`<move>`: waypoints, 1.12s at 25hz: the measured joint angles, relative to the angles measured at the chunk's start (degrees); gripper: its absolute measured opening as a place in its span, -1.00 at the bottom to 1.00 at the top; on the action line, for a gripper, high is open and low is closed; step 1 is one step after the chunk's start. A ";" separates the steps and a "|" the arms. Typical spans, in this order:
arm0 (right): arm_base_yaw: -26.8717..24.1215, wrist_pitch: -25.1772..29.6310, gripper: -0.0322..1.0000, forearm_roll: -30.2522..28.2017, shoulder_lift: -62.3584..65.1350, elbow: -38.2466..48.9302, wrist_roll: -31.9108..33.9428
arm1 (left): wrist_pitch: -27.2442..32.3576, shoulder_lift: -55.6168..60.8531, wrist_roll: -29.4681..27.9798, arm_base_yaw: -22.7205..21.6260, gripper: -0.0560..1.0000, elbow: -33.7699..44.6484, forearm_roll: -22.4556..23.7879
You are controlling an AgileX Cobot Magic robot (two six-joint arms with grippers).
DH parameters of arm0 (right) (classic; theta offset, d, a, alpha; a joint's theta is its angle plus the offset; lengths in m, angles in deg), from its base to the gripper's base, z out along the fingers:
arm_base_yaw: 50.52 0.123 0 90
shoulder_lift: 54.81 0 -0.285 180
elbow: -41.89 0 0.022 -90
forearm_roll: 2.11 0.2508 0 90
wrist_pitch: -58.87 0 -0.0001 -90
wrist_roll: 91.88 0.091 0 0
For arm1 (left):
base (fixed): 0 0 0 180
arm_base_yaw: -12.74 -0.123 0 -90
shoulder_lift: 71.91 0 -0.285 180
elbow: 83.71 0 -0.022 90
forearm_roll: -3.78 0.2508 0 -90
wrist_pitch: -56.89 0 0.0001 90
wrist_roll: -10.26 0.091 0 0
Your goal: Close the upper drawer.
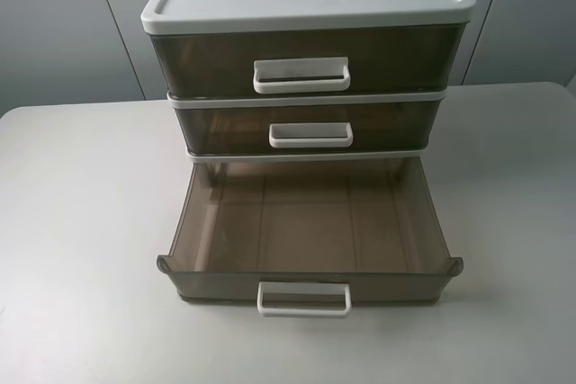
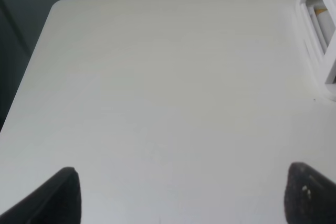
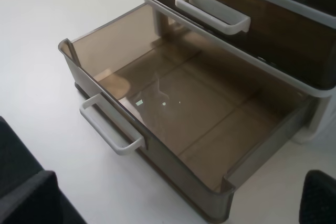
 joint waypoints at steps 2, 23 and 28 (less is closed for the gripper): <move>0.00 0.00 0.38 0.12 0.10 0.00 -0.12 | 0.00 0.00 0.00 0.00 0.51 0.00 0.00; -46.92 -0.53 0.38 5.64 -4.05 0.08 -7.35 | 0.00 0.00 0.32 0.00 0.51 0.00 0.04; -57.27 -0.67 0.38 9.26 -0.05 0.08 -11.80 | 0.00 0.00 0.22 0.00 0.51 0.00 0.04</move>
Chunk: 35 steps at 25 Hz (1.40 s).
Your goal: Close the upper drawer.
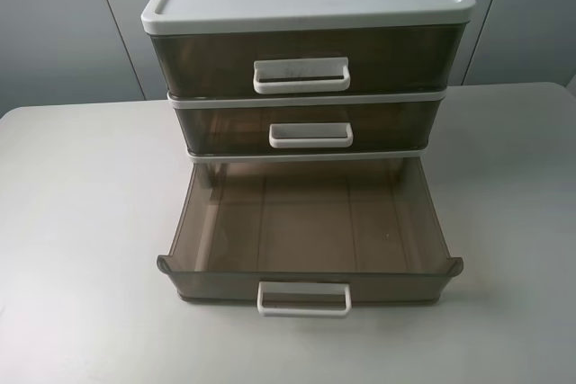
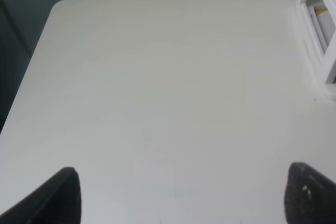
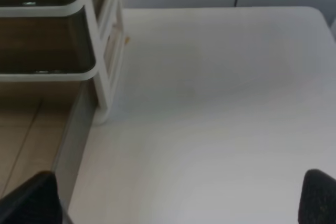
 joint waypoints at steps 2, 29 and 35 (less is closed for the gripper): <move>-1.13 0.00 0.38 0.50 0.03 0.00 -0.42 | 0.00 0.00 -0.10 0.00 0.51 0.00 0.00; 2.80 0.00 0.38 0.64 0.26 0.00 -0.30 | 0.00 0.00 -0.10 0.00 0.51 0.00 0.69; 2.80 0.00 0.38 0.64 0.26 0.00 -0.30 | 0.00 0.00 -0.10 0.00 0.51 0.00 0.69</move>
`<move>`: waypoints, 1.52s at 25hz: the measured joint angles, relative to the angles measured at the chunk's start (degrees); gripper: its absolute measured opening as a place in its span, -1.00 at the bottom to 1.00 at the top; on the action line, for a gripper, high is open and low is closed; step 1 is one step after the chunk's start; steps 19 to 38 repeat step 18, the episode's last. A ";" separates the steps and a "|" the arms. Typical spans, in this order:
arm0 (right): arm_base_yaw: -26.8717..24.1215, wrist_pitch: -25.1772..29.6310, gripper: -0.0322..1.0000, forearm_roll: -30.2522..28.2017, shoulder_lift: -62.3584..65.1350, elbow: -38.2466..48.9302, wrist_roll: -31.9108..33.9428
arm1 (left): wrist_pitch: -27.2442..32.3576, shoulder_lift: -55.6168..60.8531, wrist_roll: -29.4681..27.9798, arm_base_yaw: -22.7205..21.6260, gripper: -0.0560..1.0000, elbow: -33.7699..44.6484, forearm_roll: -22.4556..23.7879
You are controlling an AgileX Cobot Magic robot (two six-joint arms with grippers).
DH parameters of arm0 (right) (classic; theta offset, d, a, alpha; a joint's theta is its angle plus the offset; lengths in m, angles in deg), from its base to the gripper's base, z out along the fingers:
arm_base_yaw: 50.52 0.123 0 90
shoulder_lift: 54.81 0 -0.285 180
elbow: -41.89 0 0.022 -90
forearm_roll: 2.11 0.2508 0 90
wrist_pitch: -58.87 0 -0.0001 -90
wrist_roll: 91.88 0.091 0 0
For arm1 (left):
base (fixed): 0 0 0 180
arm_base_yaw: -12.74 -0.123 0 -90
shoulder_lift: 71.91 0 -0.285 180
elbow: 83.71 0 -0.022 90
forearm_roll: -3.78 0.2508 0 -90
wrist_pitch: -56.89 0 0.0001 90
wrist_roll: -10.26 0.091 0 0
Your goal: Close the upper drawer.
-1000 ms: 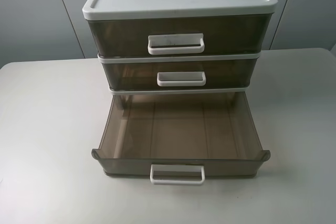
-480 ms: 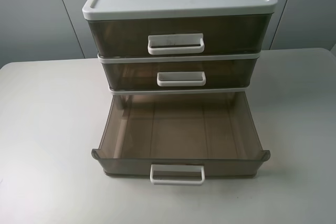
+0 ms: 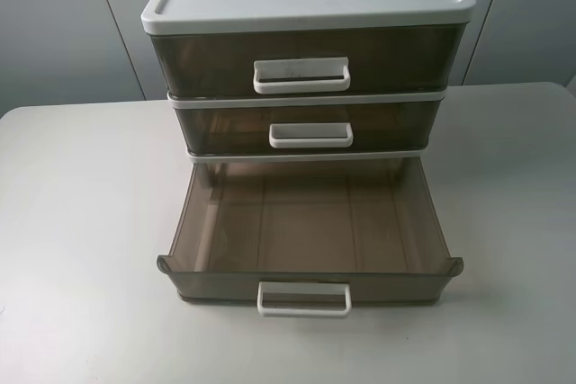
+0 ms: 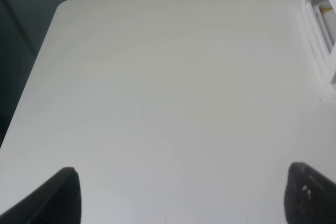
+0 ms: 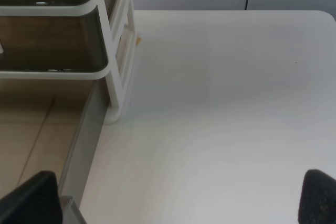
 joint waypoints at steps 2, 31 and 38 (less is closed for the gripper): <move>0.00 0.00 0.38 0.00 0.00 0.00 0.00 | 0.00 0.00 0.00 0.00 0.51 0.00 0.00; 0.00 0.00 0.38 -0.09 0.00 0.00 0.00 | 0.00 0.00 0.00 0.00 0.51 0.00 0.11; 0.00 0.00 0.38 -0.09 0.00 0.00 0.00 | 0.00 0.00 0.00 0.00 0.51 0.00 0.11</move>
